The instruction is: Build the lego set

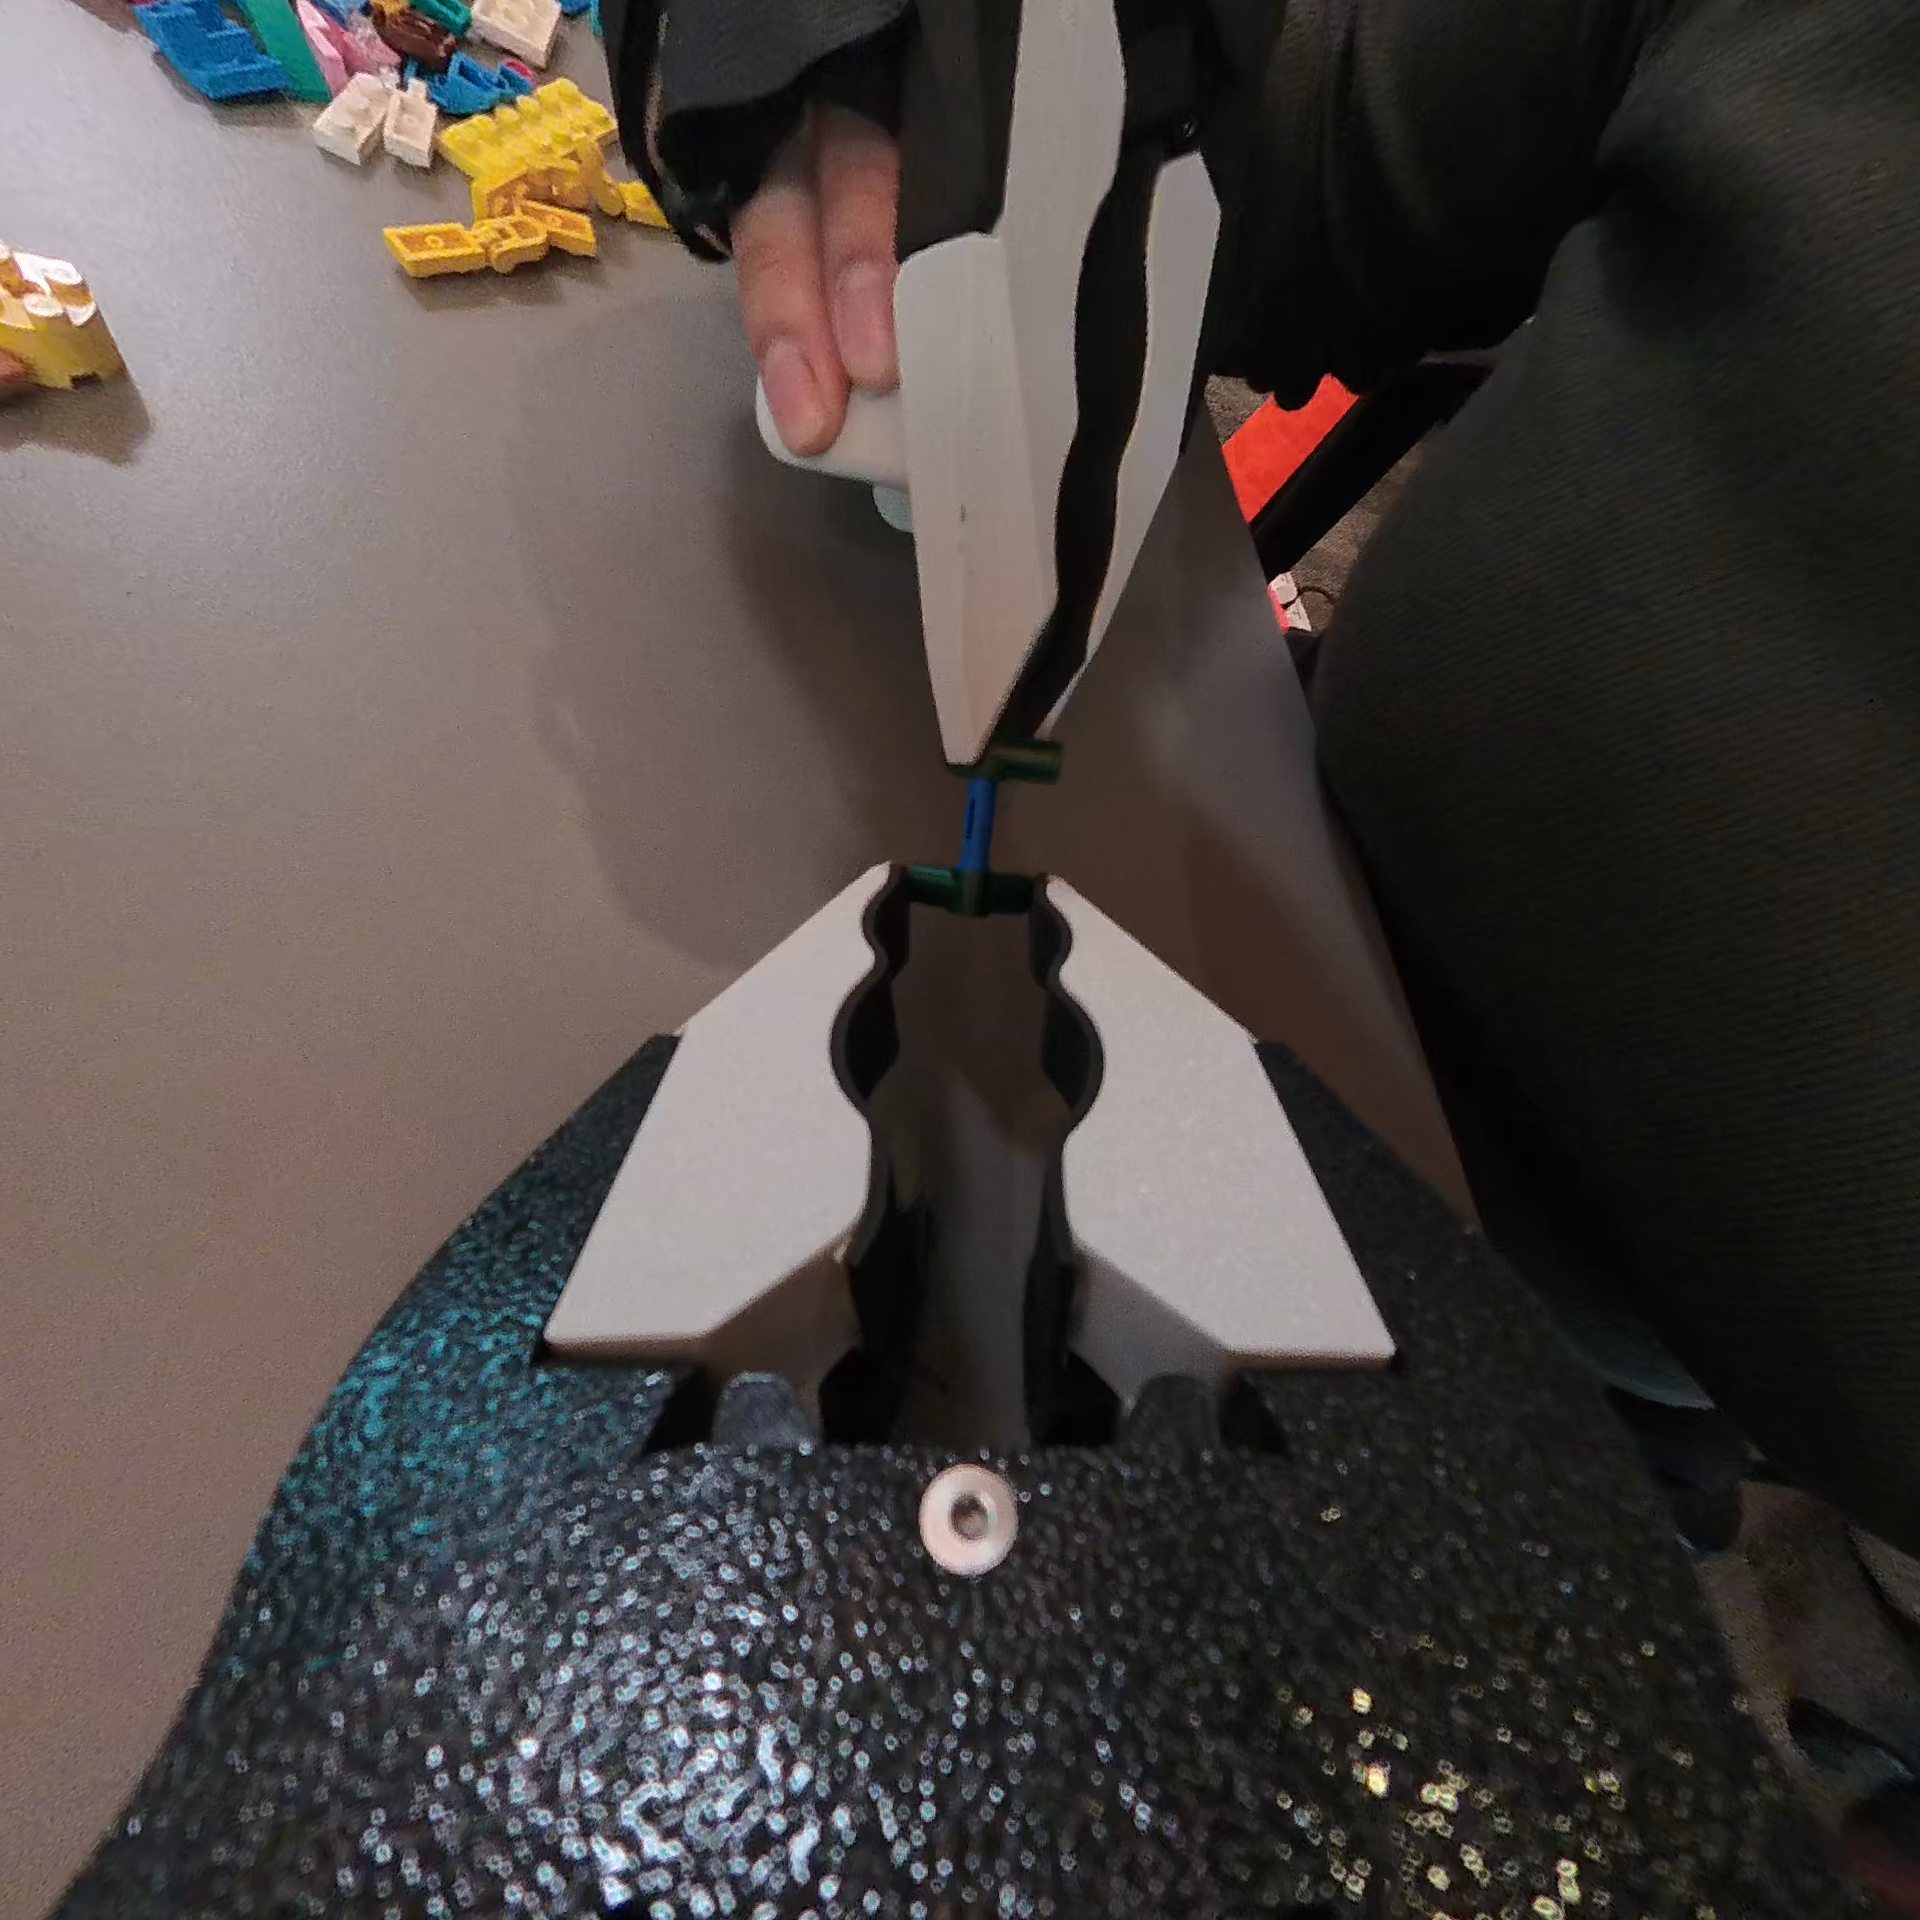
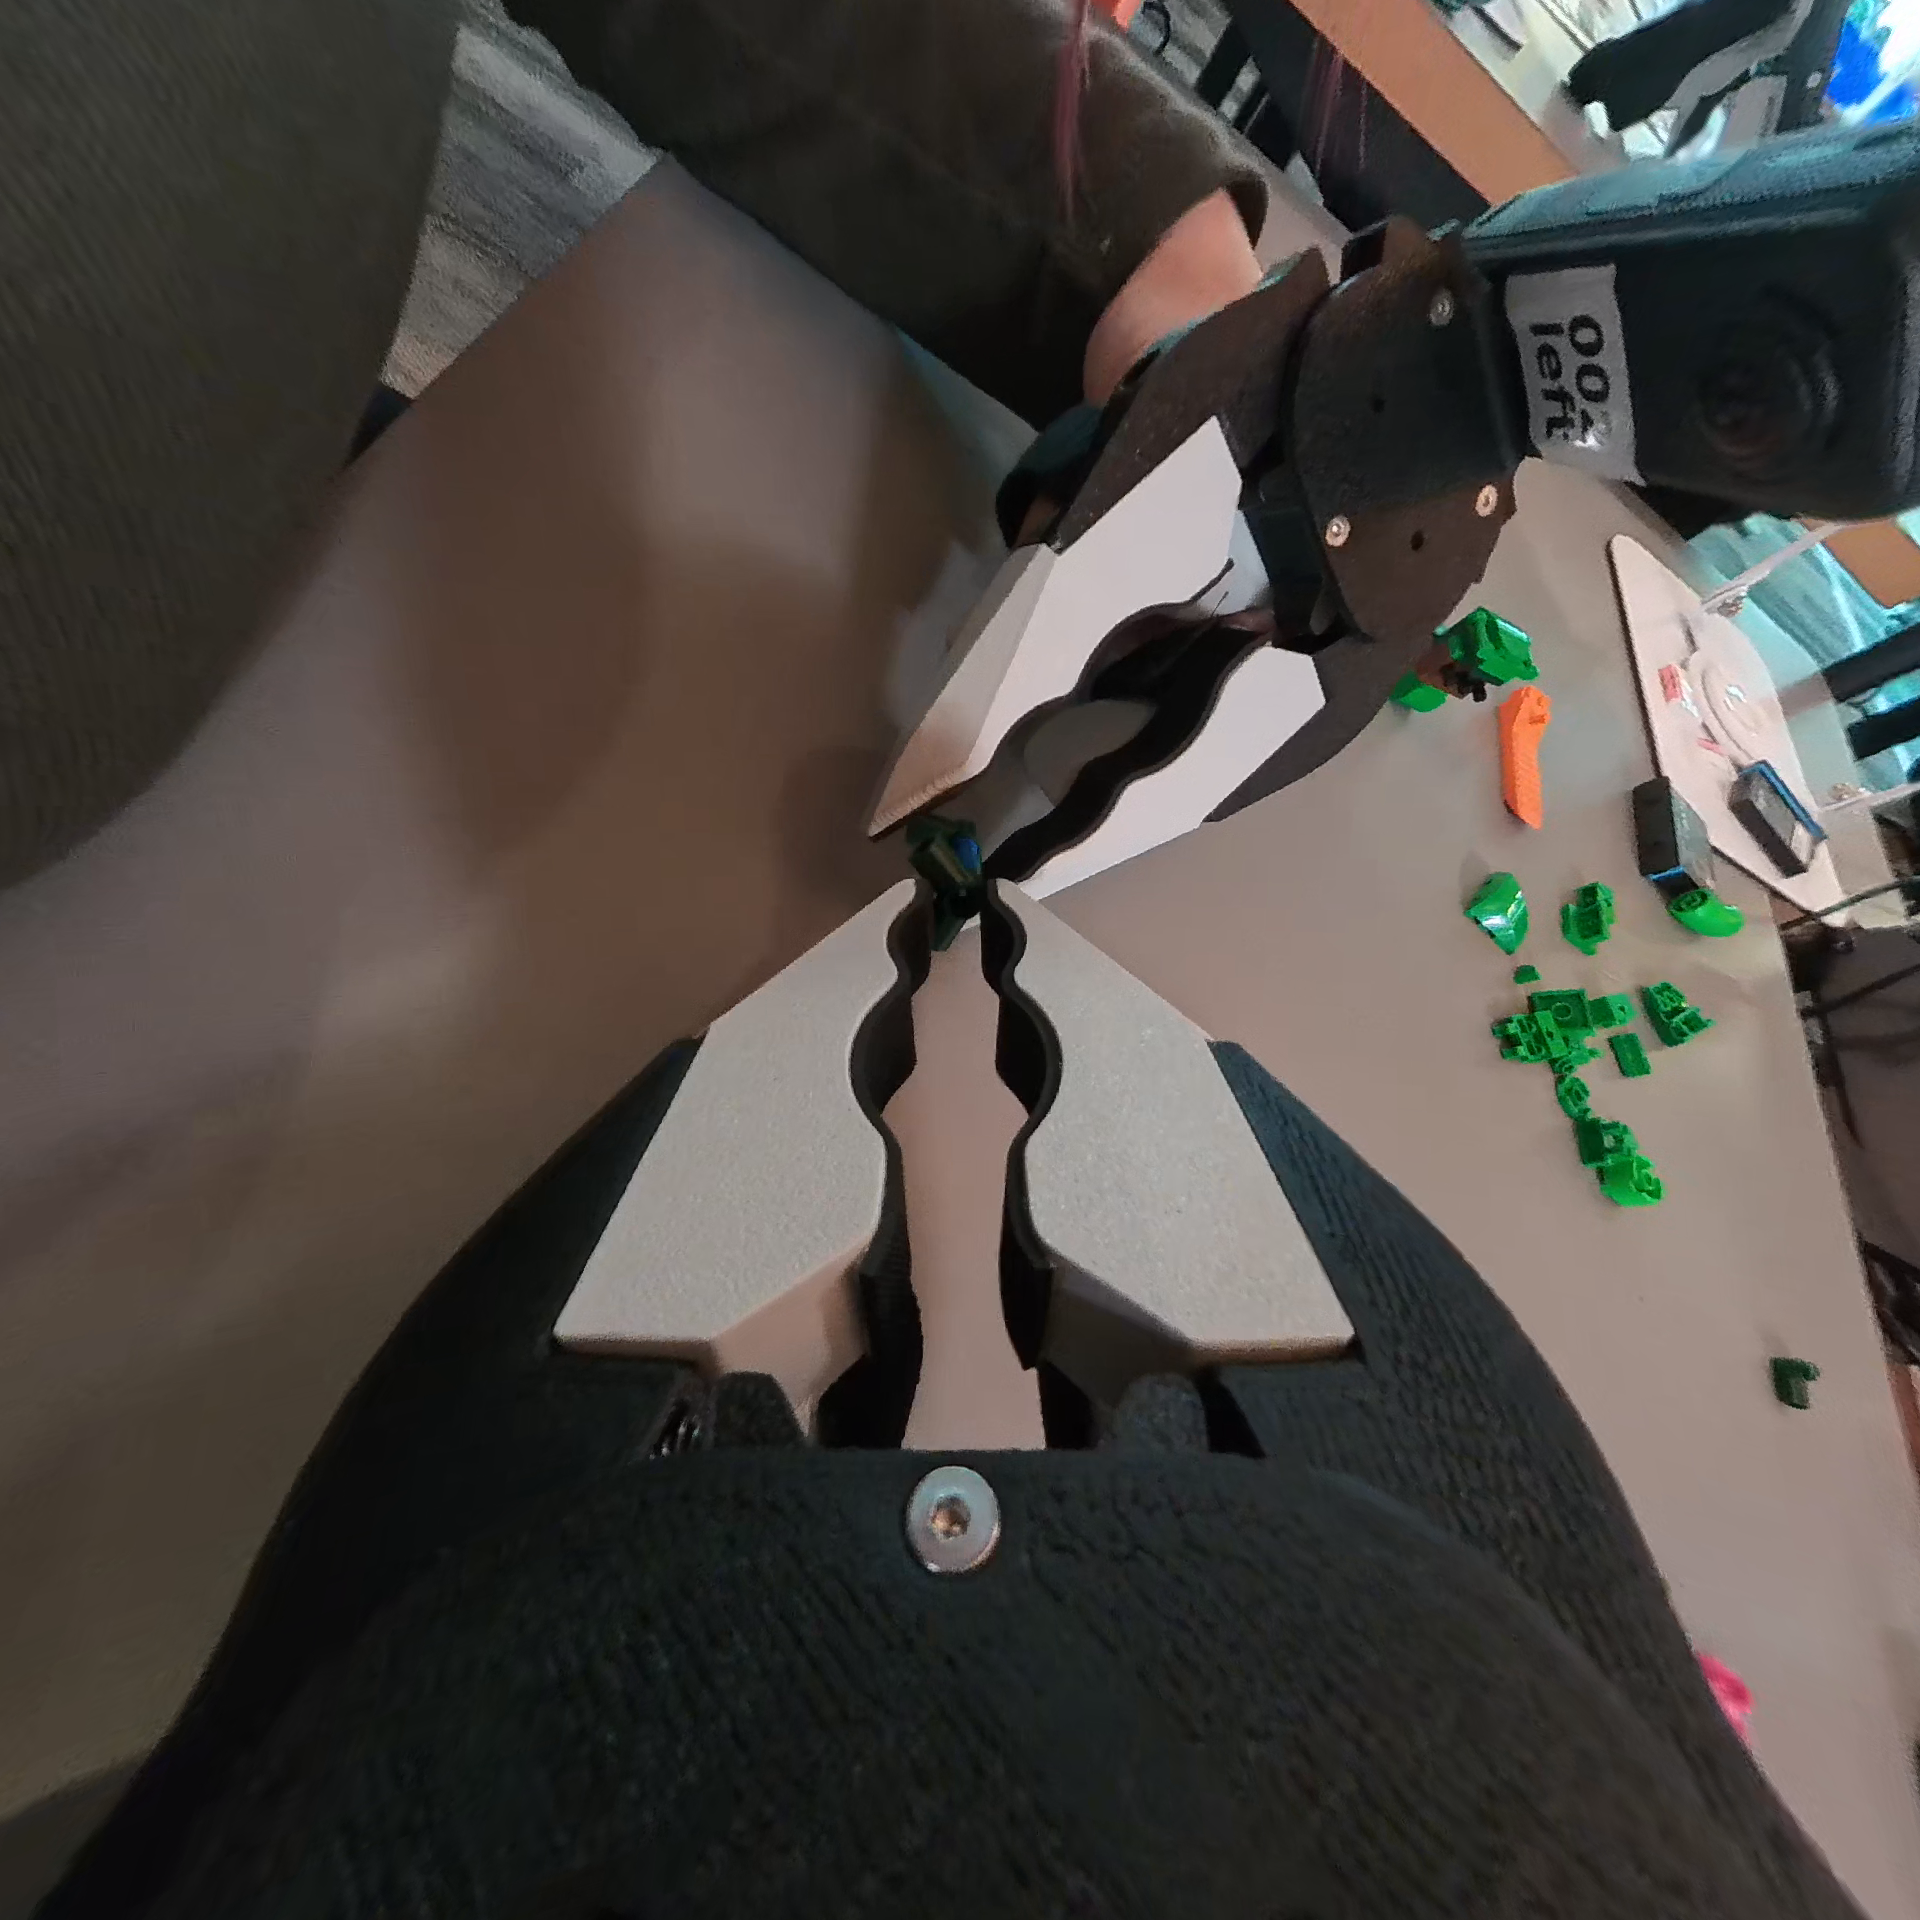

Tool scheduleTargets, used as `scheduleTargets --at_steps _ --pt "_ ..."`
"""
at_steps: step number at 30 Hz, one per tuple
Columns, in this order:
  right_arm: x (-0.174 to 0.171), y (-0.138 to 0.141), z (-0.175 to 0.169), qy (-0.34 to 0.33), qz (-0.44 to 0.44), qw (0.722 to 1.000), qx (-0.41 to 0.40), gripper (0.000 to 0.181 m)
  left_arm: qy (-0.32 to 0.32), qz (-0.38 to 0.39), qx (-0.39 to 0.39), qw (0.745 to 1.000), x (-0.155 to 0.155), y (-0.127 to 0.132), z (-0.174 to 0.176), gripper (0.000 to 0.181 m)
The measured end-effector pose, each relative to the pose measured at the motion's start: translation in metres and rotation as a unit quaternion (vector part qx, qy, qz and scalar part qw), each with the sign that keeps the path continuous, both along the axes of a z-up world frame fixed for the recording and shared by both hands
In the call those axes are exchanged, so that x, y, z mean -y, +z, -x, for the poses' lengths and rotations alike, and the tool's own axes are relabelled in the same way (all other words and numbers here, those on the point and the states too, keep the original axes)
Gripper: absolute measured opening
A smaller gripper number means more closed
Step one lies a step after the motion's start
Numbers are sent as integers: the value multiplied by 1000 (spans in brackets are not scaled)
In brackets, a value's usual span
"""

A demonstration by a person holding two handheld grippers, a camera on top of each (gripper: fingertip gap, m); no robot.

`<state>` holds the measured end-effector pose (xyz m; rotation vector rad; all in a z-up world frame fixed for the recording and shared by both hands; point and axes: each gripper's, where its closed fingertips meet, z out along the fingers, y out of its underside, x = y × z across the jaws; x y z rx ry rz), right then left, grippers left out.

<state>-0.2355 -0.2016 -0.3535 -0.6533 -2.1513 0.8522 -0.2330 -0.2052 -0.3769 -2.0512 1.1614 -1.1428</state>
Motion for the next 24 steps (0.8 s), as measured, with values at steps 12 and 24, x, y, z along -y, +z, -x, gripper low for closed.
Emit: scheduleTargets --at_steps 12,24 --pt "9 3 0 71 -184 977 -85 7 -29 18 10 999 10 1 -3 21" --pt "16 3 -1 159 -213 961 -73 7 -51 43 18 998 18 2 -3 21"
